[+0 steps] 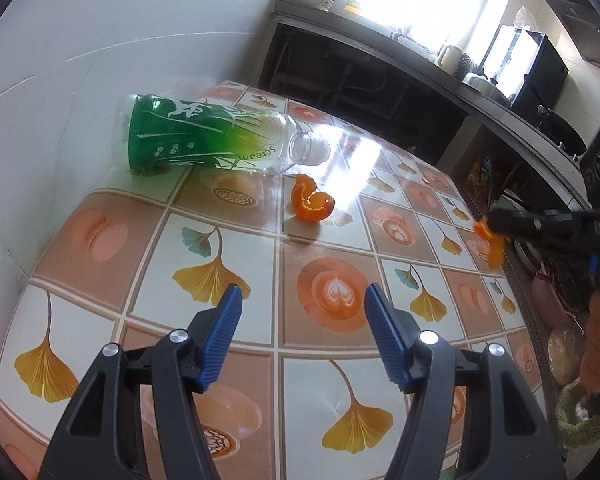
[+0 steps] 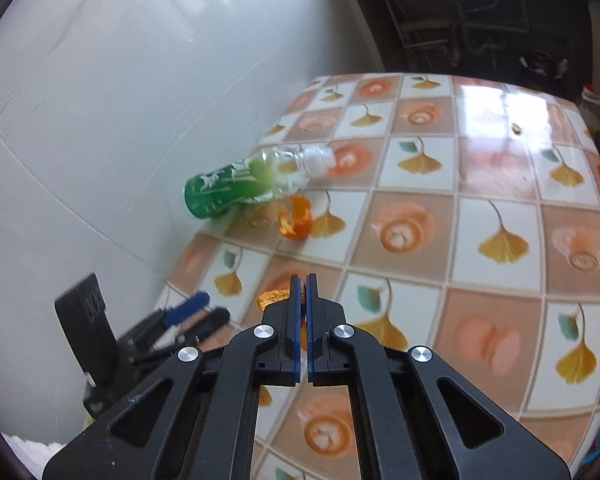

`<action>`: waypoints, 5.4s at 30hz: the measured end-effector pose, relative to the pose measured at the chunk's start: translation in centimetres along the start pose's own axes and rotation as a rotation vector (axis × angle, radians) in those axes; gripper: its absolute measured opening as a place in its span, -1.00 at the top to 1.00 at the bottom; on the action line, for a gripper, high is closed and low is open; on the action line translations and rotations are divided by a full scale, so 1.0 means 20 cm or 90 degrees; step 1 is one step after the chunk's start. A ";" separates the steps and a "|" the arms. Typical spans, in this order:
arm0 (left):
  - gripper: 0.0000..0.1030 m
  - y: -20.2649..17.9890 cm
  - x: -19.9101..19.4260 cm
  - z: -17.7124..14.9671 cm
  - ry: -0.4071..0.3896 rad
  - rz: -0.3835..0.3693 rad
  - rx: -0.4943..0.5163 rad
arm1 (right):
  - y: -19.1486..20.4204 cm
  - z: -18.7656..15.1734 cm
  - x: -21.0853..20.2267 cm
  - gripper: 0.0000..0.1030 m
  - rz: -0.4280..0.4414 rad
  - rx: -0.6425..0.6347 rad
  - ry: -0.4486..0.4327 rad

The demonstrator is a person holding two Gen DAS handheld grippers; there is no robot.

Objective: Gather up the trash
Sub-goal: 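Close the right gripper on the orange peel and lift it, then grasp the green-labelled plastic bottle with the left gripper while the right holds the peel, then carry the orange peel and green bottle over the blue wastebasket with both tools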

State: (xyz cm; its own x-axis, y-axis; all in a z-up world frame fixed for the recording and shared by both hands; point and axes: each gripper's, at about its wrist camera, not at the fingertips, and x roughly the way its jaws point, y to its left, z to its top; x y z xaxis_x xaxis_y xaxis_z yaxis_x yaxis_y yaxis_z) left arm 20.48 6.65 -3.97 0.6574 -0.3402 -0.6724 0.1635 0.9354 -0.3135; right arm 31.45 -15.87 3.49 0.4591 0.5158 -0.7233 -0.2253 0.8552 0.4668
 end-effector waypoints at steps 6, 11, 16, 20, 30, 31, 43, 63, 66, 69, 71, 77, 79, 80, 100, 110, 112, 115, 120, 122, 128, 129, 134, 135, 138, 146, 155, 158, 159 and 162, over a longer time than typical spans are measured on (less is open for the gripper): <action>-0.20 0.03 0.01 0.01 -0.001 0.000 -0.012 | 0.10 0.23 0.34 0.95 0.024 -0.003 0.024; -0.20 0.07 0.01 0.01 -0.002 -0.006 -0.025 | 0.02 0.26 0.65 0.78 0.008 0.022 0.086; -0.20 0.09 0.00 0.01 -0.004 -0.020 -0.032 | -0.08 0.23 0.68 0.41 0.006 0.048 0.086; -0.20 0.09 0.00 0.02 -0.004 -0.030 -0.035 | -0.12 0.24 0.64 0.31 0.010 0.066 0.083; -0.20 0.10 -0.02 0.02 -0.007 -0.037 -0.044 | -0.08 0.22 0.76 0.62 -0.001 0.058 0.145; -0.20 0.10 -0.02 0.02 -0.008 -0.036 -0.044 | -0.06 0.21 0.77 0.65 -0.001 0.051 0.147; -0.20 0.07 -0.07 0.05 -0.033 -0.012 -0.009 | 0.04 0.10 0.65 0.89 -0.090 -0.048 0.119; -0.89 -0.16 0.47 0.73 0.083 0.106 0.379 | -0.34 -0.35 0.01 0.89 -0.063 0.065 0.075; -0.89 -0.20 0.60 0.67 0.131 0.146 0.506 | -0.34 -0.37 0.00 0.89 -0.058 0.069 0.070; -0.89 -0.21 0.70 0.63 0.166 0.187 0.602 | -0.35 -0.38 -0.01 0.89 -0.055 0.070 0.067; -0.89 -0.19 0.76 0.64 0.188 0.214 0.609 | -0.36 -0.38 -0.02 0.89 -0.051 0.073 0.066; -0.66 -0.07 0.85 0.67 0.239 0.249 0.571 | -0.38 -0.40 -0.03 0.89 -0.037 0.082 0.056; -0.65 -0.07 0.85 0.66 0.232 0.258 0.567 | -0.39 -0.41 -0.04 0.89 -0.038 0.084 0.053; -0.64 -0.08 0.85 0.65 0.231 0.259 0.567 | -0.40 -0.41 -0.05 0.89 -0.038 0.088 0.053; -0.53 -0.58 0.17 -0.12 0.187 0.098 0.531 | -0.52 -0.78 -0.36 0.89 -0.072 0.178 0.024; -0.52 -0.66 0.06 -0.29 0.155 0.123 0.482 | -0.56 -0.87 -0.41 0.89 -0.087 0.209 0.019; -0.52 -0.66 0.06 -0.29 0.152 0.128 0.484 | -0.56 -0.88 -0.41 0.89 -0.088 0.211 0.021; -0.52 -0.66 0.06 -0.29 0.147 0.131 0.479 | -0.55 -0.88 -0.41 0.89 -0.089 0.209 0.020; -0.52 -0.66 0.05 -0.30 0.139 0.139 0.473 | -0.53 -0.88 -0.38 0.89 -0.093 0.206 0.025; -0.52 -0.66 0.05 -0.30 0.136 0.140 0.473 | -0.52 -0.87 -0.37 0.89 -0.093 0.205 0.027; -0.51 -0.65 0.04 -0.30 0.131 0.142 0.463 | -0.52 -0.86 -0.36 0.89 -0.093 0.203 0.028; -0.51 -0.65 0.04 -0.30 0.130 0.142 0.462 | -0.52 -0.86 -0.36 0.89 -0.092 0.204 0.028; -0.51 -0.64 0.02 -0.30 0.126 0.145 0.457 | -0.51 -0.85 -0.35 0.89 -0.087 0.204 0.028; -0.51 -0.64 0.01 -0.30 0.124 0.146 0.457 | -0.50 -0.84 -0.35 0.89 -0.086 0.203 0.029; -0.51 -0.63 0.00 -0.30 0.119 0.148 0.455 | -0.50 -0.84 -0.35 0.89 -0.084 0.202 0.028; -0.51 -0.65 -0.04 -0.28 0.099 0.149 0.457 | -0.49 -0.84 -0.37 0.89 -0.077 0.197 0.024; -0.50 -0.78 -0.17 -0.21 0.058 0.106 0.456 | -0.51 -0.85 -0.51 0.89 -0.049 0.215 -0.020; -0.50 -0.90 -0.19 -0.17 0.047 0.071 0.463 | -0.54 -0.89 -0.64 0.89 -0.045 0.232 -0.062; -0.50 -0.96 -0.20 -0.15 0.046 0.053 0.467 | -0.57 -0.91 -0.69 0.89 -0.046 0.242 -0.078; -0.50 -1.16 -0.21 -0.12 0.048 -0.007 0.480 | -0.68 -1.00 -0.88 0.89 -0.069 0.278 -0.131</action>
State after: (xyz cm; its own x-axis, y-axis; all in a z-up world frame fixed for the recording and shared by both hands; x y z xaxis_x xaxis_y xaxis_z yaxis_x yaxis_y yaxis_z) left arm 12.10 -13.95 4.47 0.6056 -0.3305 -0.7239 0.6460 0.7354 0.2047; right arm 9.26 -35.58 -0.32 0.6304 0.3670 -0.6840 0.1932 0.7793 0.5961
